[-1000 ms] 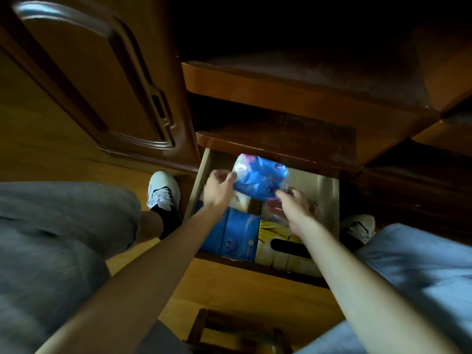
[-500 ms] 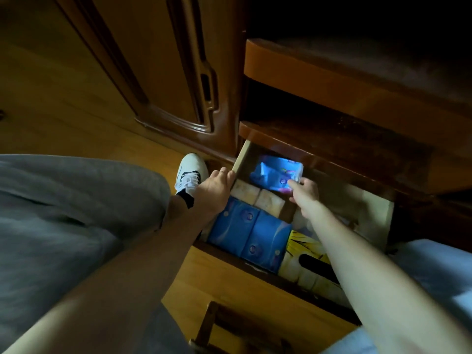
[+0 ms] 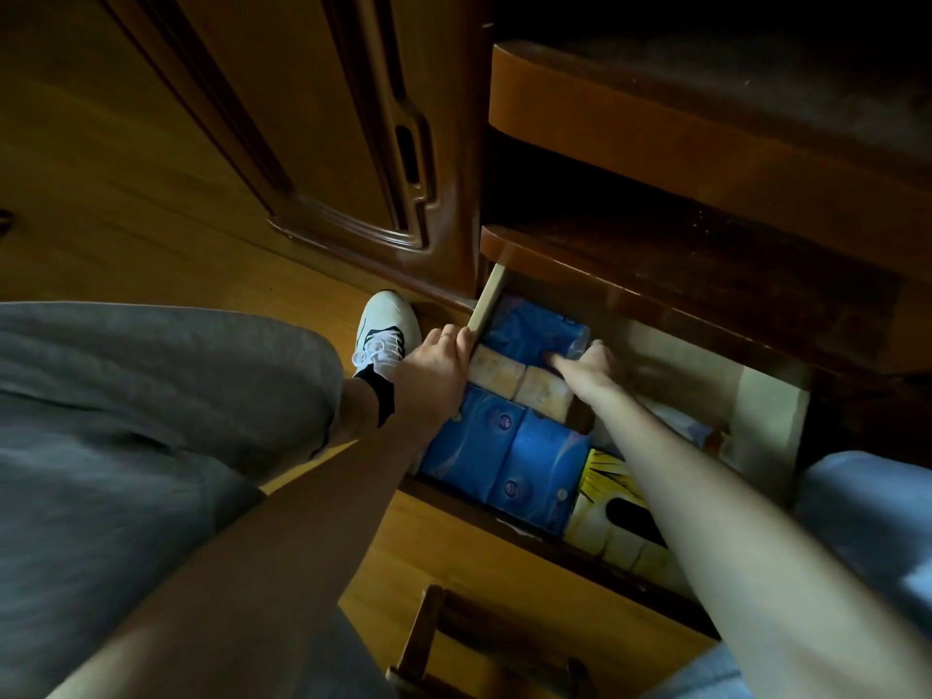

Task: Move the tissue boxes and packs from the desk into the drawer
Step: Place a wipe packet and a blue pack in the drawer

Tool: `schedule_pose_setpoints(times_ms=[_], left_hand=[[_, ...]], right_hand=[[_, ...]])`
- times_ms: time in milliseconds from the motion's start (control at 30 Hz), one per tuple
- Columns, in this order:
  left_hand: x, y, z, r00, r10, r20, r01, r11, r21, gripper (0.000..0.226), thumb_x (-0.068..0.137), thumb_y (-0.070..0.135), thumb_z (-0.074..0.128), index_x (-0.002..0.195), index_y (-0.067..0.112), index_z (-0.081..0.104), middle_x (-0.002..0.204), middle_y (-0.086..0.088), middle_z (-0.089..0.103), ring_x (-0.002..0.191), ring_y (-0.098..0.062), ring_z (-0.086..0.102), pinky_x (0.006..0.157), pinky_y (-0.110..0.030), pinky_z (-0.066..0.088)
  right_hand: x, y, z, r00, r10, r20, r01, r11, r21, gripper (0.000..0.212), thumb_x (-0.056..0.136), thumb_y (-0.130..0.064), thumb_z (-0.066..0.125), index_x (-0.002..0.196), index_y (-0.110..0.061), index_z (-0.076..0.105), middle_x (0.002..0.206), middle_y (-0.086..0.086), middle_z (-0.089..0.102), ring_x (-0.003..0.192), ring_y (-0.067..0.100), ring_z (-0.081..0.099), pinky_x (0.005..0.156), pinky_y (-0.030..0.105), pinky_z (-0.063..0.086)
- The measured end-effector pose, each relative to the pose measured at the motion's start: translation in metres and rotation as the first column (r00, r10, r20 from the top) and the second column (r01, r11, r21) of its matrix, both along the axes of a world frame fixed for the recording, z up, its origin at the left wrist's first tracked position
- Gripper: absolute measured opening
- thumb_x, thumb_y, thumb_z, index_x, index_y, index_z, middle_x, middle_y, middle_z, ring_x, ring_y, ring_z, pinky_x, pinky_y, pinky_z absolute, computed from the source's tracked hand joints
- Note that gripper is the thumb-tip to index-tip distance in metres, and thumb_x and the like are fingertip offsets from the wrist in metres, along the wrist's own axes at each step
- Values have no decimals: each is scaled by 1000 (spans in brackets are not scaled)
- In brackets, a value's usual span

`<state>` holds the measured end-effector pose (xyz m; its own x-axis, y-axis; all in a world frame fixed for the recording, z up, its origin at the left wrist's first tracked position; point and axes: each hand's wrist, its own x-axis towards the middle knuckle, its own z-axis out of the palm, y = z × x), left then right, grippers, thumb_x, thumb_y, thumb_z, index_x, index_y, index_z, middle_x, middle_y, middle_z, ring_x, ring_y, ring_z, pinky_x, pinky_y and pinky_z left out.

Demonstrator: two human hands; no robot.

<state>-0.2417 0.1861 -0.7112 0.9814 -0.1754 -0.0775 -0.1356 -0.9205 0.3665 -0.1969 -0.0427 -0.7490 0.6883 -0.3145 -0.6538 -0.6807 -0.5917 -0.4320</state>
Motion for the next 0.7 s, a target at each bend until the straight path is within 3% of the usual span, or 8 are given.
schedule_pose_setpoints(times_ms=[67, 167, 233, 333, 467, 500, 600, 700], left_hand=[[-1, -1, 4, 998, -4, -69, 7, 999, 35, 45, 87, 8, 71, 128, 10, 51, 115, -7, 58, 102, -26, 59, 78, -45, 56], [1, -6, 11, 995, 20, -101, -14, 998, 61, 46, 90, 15, 69, 132, 13, 49, 120, -9, 57, 104, -28, 57, 83, -44, 54], [5, -13, 25, 975, 165, -150, -167, 986, 0, 31, 101, 26, 52, 128, 11, 52, 121, -13, 57, 106, -33, 57, 84, -44, 49], [10, -26, 57, 938, 281, -201, -294, 955, -37, 37, 101, 31, 45, 132, 9, 49, 128, -17, 53, 114, -40, 57, 88, -48, 47], [13, -44, 117, 975, 135, -177, -142, 989, -29, 43, 97, 35, 50, 135, 17, 50, 131, -11, 51, 116, -37, 58, 88, -47, 49], [15, -48, 135, 983, 87, -161, -94, 995, -38, 42, 96, 37, 50, 134, 20, 53, 130, -9, 53, 116, -35, 59, 90, -45, 50], [13, -64, 202, 994, -89, -59, 85, 994, -67, 32, 93, 36, 54, 123, 28, 63, 122, -1, 66, 109, -25, 65, 86, -34, 52], [9, -78, 283, 957, -223, 186, 238, 969, -65, 21, 95, 38, 55, 111, 38, 67, 101, 10, 72, 90, -15, 69, 66, -26, 48]], right_hand=[[-5, -7, 8, 1000, -14, -16, 14, 999, 32, 82, 90, -53, 68, 151, -5, 40, 150, 20, 49, 136, 38, 50, 108, 48, 43], [-14, -20, 29, 1000, -17, 3, 17, 994, 110, 78, 97, -53, 60, 154, -6, 38, 157, 19, 42, 142, 35, 43, 113, 46, 38], [-22, -28, 50, 999, 16, 45, -21, 992, 128, 62, 101, -42, 58, 147, -2, 48, 150, 20, 51, 137, 33, 49, 106, 38, 41], [-35, -37, 87, 985, 85, 148, -97, 992, 75, 41, 100, -34, 61, 124, 0, 67, 128, 18, 69, 117, 31, 63, 95, 36, 48], [-58, -50, 147, 952, 196, 235, -224, 970, 98, 31, 99, -31, 63, 128, -22, 66, 121, -2, 67, 95, 6, 64, 73, 12, 47], [-65, -55, 165, 932, 239, 272, -274, 957, 96, 28, 99, -29, 64, 126, -24, 67, 122, -3, 68, 98, 6, 65, 74, 13, 50], [-84, -76, 232, 840, 344, 420, -376, 927, -9, 23, 97, -27, 66, 120, -30, 71, 121, -7, 72, 113, 13, 66, 98, 34, 52], [-99, -101, 312, 749, 371, 549, -360, 923, -134, 17, 97, -38, 66, 112, -43, 72, 102, -22, 75, 97, -5, 68, 87, 25, 51]])
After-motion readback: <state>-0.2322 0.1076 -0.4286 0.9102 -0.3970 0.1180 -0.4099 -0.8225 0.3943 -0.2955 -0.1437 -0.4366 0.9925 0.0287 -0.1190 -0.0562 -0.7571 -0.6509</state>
